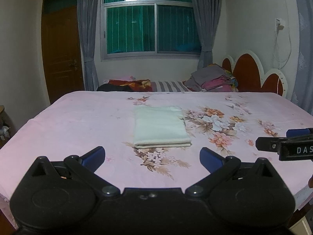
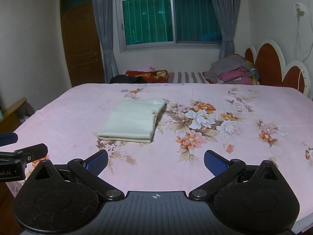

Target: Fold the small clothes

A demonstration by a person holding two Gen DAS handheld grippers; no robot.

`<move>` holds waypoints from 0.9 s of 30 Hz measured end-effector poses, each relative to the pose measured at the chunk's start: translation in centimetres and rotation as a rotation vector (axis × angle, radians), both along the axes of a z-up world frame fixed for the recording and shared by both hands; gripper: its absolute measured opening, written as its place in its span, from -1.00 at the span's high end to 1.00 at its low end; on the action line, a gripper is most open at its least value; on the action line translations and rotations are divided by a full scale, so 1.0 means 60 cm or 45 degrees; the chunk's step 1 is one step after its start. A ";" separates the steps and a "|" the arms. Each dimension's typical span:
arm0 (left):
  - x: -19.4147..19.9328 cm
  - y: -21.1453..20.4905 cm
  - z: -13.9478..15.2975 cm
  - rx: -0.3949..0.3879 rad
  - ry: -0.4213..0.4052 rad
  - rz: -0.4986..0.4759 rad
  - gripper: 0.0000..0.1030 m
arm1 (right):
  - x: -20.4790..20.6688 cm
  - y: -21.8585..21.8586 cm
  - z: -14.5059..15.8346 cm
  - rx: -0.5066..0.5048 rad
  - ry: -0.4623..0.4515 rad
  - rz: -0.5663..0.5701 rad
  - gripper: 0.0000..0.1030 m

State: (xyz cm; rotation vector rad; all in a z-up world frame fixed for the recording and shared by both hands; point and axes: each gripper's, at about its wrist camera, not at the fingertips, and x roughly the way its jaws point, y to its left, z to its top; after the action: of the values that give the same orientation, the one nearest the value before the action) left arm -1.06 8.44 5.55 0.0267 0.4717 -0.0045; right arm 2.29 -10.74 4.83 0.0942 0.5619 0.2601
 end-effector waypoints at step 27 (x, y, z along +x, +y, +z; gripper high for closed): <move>-0.001 -0.005 0.004 -0.018 -0.017 -0.007 -0.99 | -0.001 0.001 0.002 -0.009 -0.005 0.028 -1.00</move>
State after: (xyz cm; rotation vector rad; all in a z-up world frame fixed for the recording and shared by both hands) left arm -1.12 8.12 5.80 0.0142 0.4583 -0.0128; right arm 2.24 -10.71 4.93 0.0806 0.5598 0.2797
